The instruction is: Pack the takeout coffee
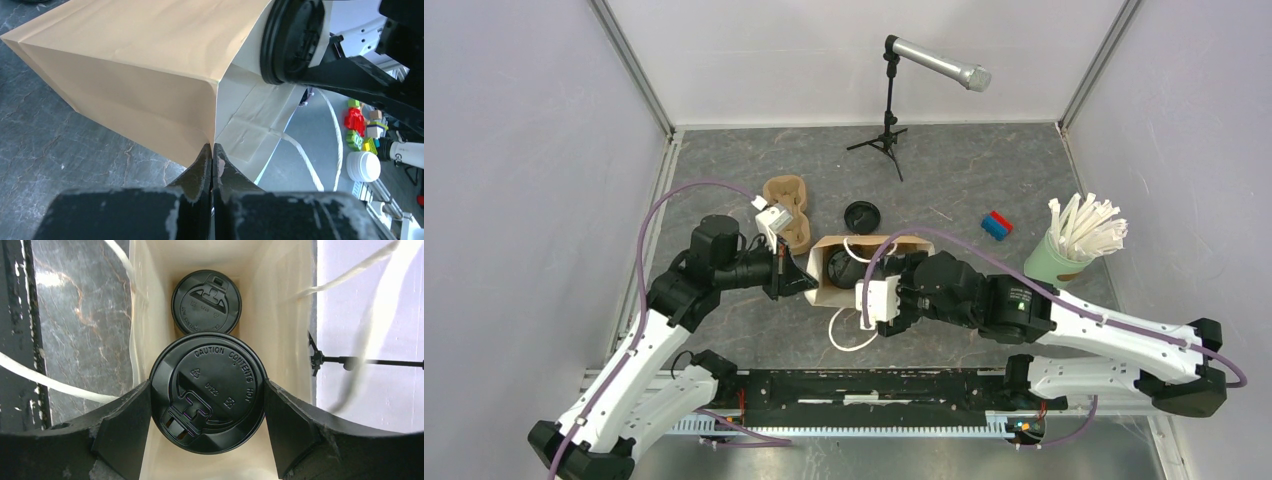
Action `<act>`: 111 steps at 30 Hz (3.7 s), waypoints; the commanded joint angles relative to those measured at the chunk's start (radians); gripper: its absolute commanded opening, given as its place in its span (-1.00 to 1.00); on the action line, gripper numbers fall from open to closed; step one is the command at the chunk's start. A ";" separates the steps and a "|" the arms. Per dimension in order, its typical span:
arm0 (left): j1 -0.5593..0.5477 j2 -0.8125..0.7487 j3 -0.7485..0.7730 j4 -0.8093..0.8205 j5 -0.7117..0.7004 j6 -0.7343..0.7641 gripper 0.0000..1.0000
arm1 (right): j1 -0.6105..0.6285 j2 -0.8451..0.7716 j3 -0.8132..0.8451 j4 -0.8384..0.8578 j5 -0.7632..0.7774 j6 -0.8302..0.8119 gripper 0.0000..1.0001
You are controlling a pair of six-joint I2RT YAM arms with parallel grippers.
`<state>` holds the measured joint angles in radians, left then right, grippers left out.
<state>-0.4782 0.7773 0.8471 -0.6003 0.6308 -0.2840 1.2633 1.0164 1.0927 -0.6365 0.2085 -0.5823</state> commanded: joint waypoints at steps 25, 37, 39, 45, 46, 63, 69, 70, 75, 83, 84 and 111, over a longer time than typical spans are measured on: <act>-0.002 0.023 0.036 -0.038 0.027 -0.007 -0.39 | -0.007 -0.010 -0.235 0.188 0.046 -0.124 0.24; -0.003 0.059 0.065 -0.088 -0.008 -0.036 -0.07 | -0.007 -0.036 -0.256 0.208 0.082 -0.122 0.25; -0.005 0.055 0.063 -0.087 -0.015 -0.046 -0.05 | -0.008 -0.036 -0.256 0.206 0.092 -0.116 0.25; -0.033 0.060 0.054 -0.078 -0.052 -0.076 -0.10 | -0.008 -0.047 -0.275 0.220 0.117 -0.105 0.25; -0.042 0.062 0.055 -0.078 -0.055 -0.076 -0.12 | -0.008 -0.052 -0.279 0.226 0.117 -0.103 0.25; -0.061 0.069 0.060 -0.064 -0.010 -0.041 -0.95 | -0.049 -0.022 -0.290 0.215 0.098 -0.188 0.25; -0.061 0.072 0.057 -0.049 0.020 -0.052 -0.95 | -0.086 0.004 -0.265 0.192 0.059 -0.277 0.26; -0.061 0.071 0.057 -0.047 0.018 -0.050 -0.95 | -0.101 0.009 -0.255 0.188 0.049 -0.280 0.26; -0.061 0.082 0.048 -0.035 0.041 -0.052 -0.95 | -0.143 0.025 -0.230 0.196 -0.019 -0.346 0.27; -0.061 0.087 0.044 -0.035 0.047 -0.040 -0.95 | -0.168 0.079 -0.181 0.205 -0.109 -0.382 0.24; -0.061 0.088 0.044 -0.035 0.049 -0.038 -0.95 | -0.171 0.080 -0.183 0.202 -0.108 -0.384 0.24; -0.062 0.105 0.030 -0.019 0.082 -0.030 -0.95 | -0.281 0.086 -0.235 0.321 -0.270 -0.453 0.18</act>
<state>-0.5392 0.8783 0.8742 -0.6556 0.6827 -0.3283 0.9833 1.1030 0.8356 -0.3599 -0.0090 -1.0088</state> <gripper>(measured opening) 0.034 0.807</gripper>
